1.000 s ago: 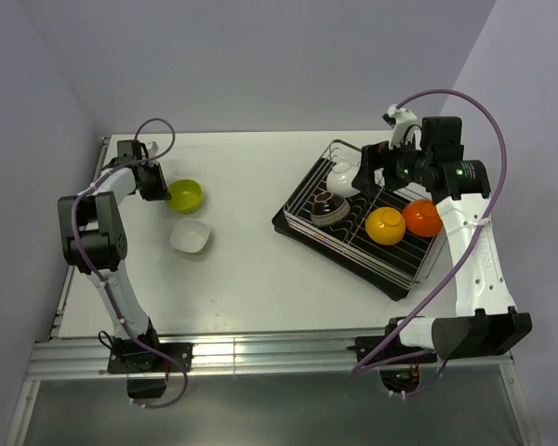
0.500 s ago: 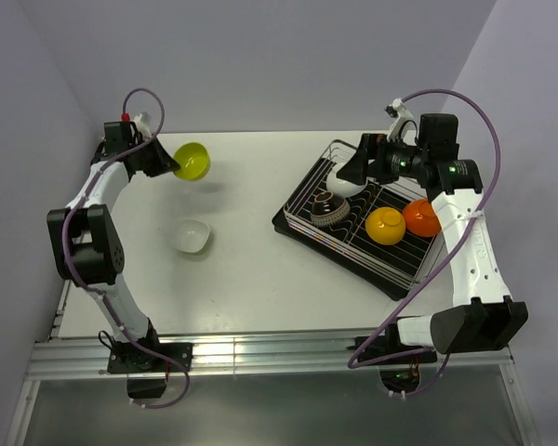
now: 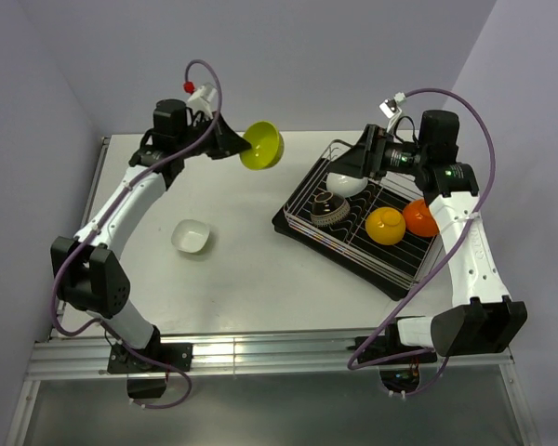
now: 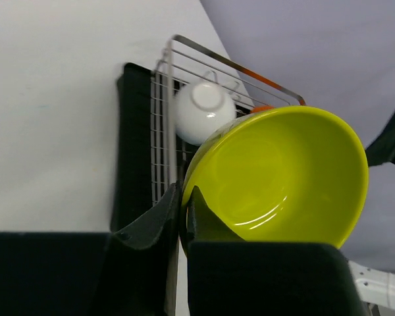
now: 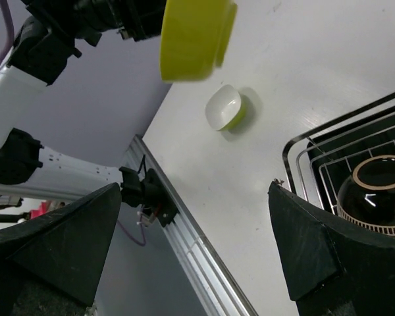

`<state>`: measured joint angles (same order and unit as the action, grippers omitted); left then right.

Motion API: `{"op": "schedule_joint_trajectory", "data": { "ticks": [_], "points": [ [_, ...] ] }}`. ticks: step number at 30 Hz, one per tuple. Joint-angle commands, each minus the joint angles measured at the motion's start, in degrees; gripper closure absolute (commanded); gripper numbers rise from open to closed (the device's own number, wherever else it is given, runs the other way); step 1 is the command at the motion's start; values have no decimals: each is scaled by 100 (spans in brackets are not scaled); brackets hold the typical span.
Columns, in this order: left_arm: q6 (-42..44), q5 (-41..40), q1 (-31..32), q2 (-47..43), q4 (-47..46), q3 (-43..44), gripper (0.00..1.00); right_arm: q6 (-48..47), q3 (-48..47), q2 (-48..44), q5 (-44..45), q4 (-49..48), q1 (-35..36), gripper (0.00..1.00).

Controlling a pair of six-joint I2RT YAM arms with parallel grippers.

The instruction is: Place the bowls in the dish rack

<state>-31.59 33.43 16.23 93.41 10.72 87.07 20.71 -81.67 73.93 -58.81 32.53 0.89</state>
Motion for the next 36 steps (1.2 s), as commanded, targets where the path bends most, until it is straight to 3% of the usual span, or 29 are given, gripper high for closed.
{"op": "schedule_joint_trajectory", "data": {
  "ticks": [1, 12, 34, 36],
  "points": [
    [-321, 155, 389, -33, -203, 538, 100, 372, -218, -107, -281, -528, 122, 0],
    [-523, 129, 1251, 178, -386, 662, 100, 653, -34, -10, 54, -704, 649, 0],
    [-725, 366, 1453, -33, -720, 293, 100, 1295, 98, 385, 27, -1153, 878, 0],
    [-734, 357, 1471, -33, -721, 293, 100, 1330, 90, 420, -17, -1205, 878, 4]
  ]
}}
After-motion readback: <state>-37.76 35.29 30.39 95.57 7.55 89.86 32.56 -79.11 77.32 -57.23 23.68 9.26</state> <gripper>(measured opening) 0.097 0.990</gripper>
